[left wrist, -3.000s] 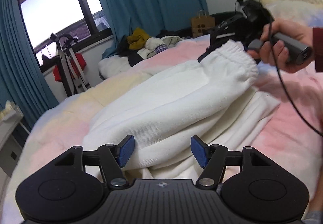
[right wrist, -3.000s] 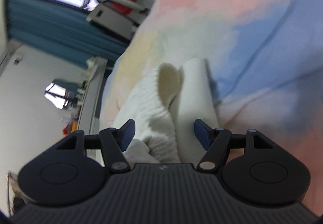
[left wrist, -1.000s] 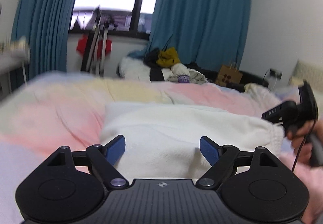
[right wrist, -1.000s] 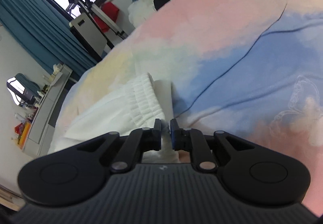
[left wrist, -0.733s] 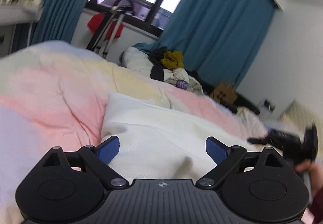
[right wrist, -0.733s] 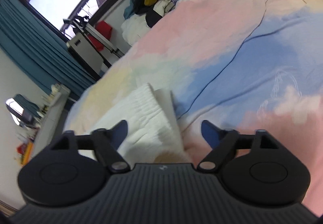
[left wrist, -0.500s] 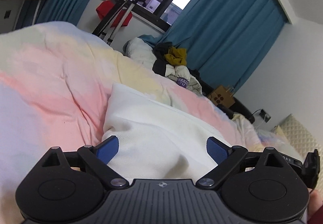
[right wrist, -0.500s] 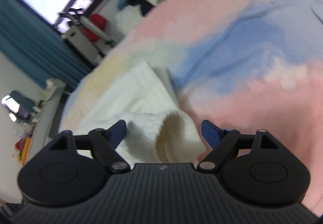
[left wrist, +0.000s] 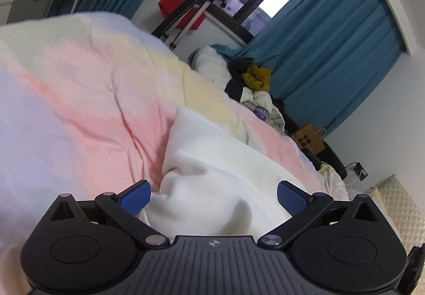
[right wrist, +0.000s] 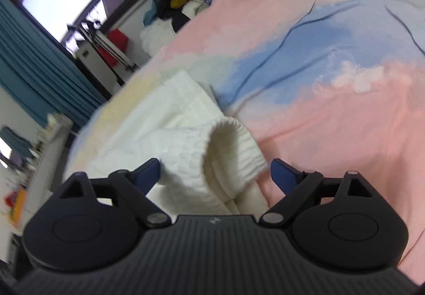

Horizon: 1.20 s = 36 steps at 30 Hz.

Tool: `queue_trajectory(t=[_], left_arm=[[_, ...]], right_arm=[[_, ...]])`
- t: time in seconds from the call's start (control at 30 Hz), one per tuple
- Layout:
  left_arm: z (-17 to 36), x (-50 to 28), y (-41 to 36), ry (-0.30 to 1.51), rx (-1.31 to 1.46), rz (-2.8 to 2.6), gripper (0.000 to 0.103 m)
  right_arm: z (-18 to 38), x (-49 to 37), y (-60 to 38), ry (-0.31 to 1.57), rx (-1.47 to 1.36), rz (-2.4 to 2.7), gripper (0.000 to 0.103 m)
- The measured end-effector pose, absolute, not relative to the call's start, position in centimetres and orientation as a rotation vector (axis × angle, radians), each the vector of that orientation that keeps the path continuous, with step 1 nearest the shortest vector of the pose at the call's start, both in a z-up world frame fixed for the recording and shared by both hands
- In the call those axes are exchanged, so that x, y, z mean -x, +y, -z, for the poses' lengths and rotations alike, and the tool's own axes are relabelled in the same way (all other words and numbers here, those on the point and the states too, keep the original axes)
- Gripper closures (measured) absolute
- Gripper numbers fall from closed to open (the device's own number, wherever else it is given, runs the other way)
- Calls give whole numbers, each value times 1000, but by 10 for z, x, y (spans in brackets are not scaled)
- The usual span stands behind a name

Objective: Fold clothes

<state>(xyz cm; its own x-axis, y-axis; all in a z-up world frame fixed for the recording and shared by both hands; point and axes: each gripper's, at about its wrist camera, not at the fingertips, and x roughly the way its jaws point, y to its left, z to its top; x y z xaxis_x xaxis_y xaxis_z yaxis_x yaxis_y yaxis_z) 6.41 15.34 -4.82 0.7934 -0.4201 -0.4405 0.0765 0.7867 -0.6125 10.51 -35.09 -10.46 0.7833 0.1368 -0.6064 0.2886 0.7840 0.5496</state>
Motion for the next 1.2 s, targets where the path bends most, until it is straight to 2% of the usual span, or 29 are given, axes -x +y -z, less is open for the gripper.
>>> queue_trajectory(t=[0.17, 0.23, 0.4, 0.57, 0.83, 0.87, 0.93, 0.97, 1.0, 1.03, 1.07, 1.13, 1.17, 1.2], left_arm=[[58, -70, 149, 646, 600, 288, 1], [63, -72, 148, 662, 598, 281, 0], [72, -75, 151, 691, 621, 279, 1], [81, -79, 154, 721, 645, 277, 1], [98, -90, 155, 767, 721, 298, 1], [101, -94, 157, 781, 750, 302, 1], [107, -102, 160, 809, 808, 310, 7], [108, -104, 159, 814, 808, 305, 12], [106, -105, 157, 813, 782, 292, 21], [105, -105, 154, 811, 757, 279, 25], [102, -105, 151, 804, 732, 269, 32], [94, -103, 147, 780, 717, 264, 46], [88, -103, 147, 767, 726, 272, 56], [82, -102, 146, 755, 730, 280, 60]], right_arm=[[132, -119, -355, 734, -752, 105, 11], [147, -125, -363, 764, -856, 99, 0], [152, -136, -366, 779, -973, -20, 0], [125, -131, -339, 722, -851, -169, 0], [142, -141, -341, 768, -890, -136, 0], [145, -143, -342, 772, -903, -120, 2], [149, -144, -345, 771, -937, -86, 15], [151, -144, -347, 771, -951, -70, 18], [150, -143, -347, 770, -950, -63, 25], [147, -141, -345, 765, -938, -61, 33], [142, -138, -343, 753, -915, -64, 36], [133, -135, -339, 718, -876, -76, 52], [128, -134, -339, 699, -865, -84, 58], [124, -132, -339, 680, -862, -96, 60]])
